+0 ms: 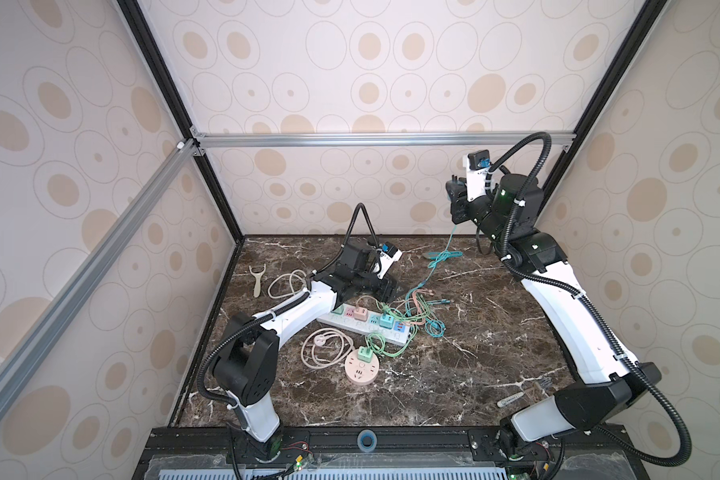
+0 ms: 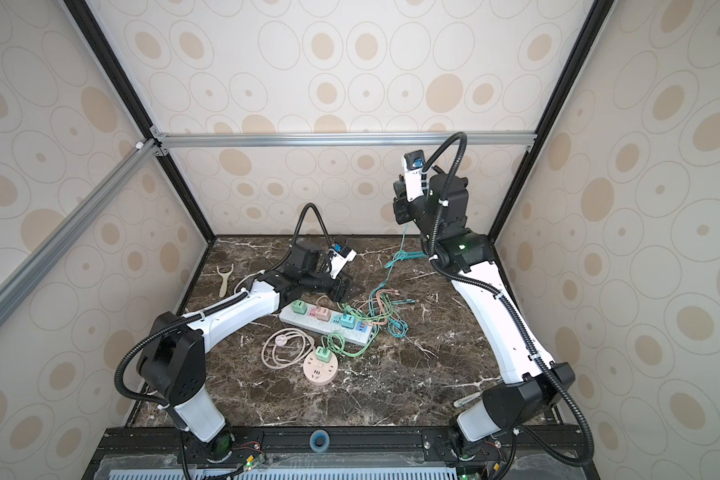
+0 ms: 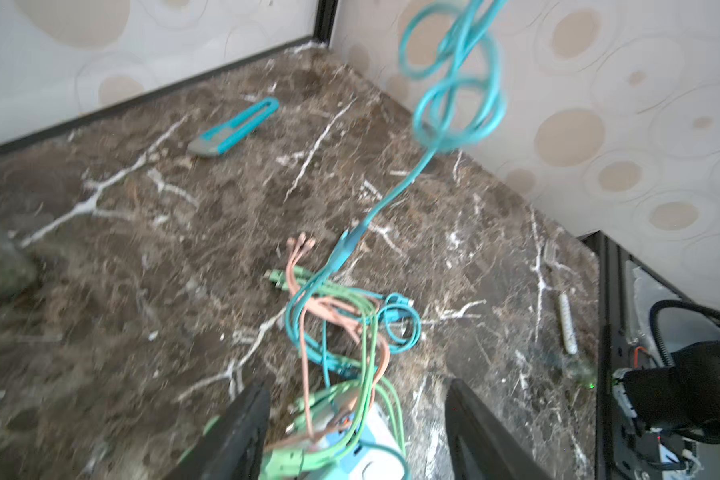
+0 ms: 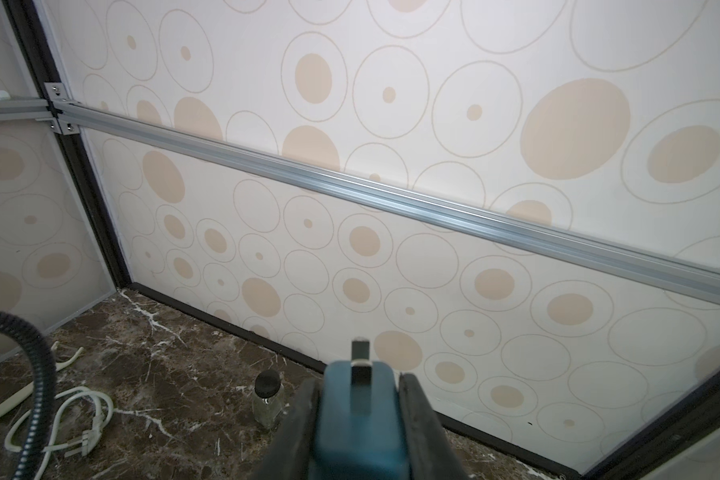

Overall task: Insert the plug
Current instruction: 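Move the left gripper toward the power strip while the right gripper holds the teal charger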

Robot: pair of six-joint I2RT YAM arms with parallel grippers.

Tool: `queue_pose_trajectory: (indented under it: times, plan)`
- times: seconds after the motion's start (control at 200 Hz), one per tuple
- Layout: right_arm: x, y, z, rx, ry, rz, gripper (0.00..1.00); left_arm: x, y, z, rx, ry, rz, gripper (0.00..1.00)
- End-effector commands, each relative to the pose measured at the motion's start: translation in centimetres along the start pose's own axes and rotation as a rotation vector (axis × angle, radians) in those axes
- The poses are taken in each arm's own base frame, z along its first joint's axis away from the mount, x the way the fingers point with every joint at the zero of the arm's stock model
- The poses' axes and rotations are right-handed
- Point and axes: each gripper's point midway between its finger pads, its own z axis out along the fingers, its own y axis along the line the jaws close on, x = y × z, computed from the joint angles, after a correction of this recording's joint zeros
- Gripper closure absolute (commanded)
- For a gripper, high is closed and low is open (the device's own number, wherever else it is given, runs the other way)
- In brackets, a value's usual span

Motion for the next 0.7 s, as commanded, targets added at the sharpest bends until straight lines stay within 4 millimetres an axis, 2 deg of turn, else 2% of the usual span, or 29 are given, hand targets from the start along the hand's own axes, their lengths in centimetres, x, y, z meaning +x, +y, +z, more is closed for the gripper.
queue_pose_trajectory:
  times: [0.0,0.11,0.225,0.405,0.57,0.695]
  plan:
    - [-3.1,-0.5,-0.7,0.001,-0.080,-0.006,0.87,2.0,0.7,-1.6,-0.091,0.102,0.076,0.31]
    - [-2.3,-0.2,-0.4,-0.014,-0.066,0.008,0.87,2.3,3.8,-2.9,-0.286,0.183,0.084,0.29]
    - [-1.6,0.3,-0.4,-0.033,-0.061,0.022,0.87,1.5,5.6,-3.3,-0.381,0.214,0.095,0.29]
    - [-1.3,0.7,-0.9,-0.055,-0.059,0.002,0.87,0.3,5.9,-1.7,-0.350,0.219,0.086,0.31]
    - [-2.0,0.3,-1.8,-0.039,-0.074,-0.021,0.87,1.7,6.9,0.4,-0.321,0.349,0.064,0.30]
    - [-2.2,0.1,-2.4,-0.034,-0.079,-0.028,0.87,2.9,6.6,1.4,-0.274,0.436,0.041,0.34]
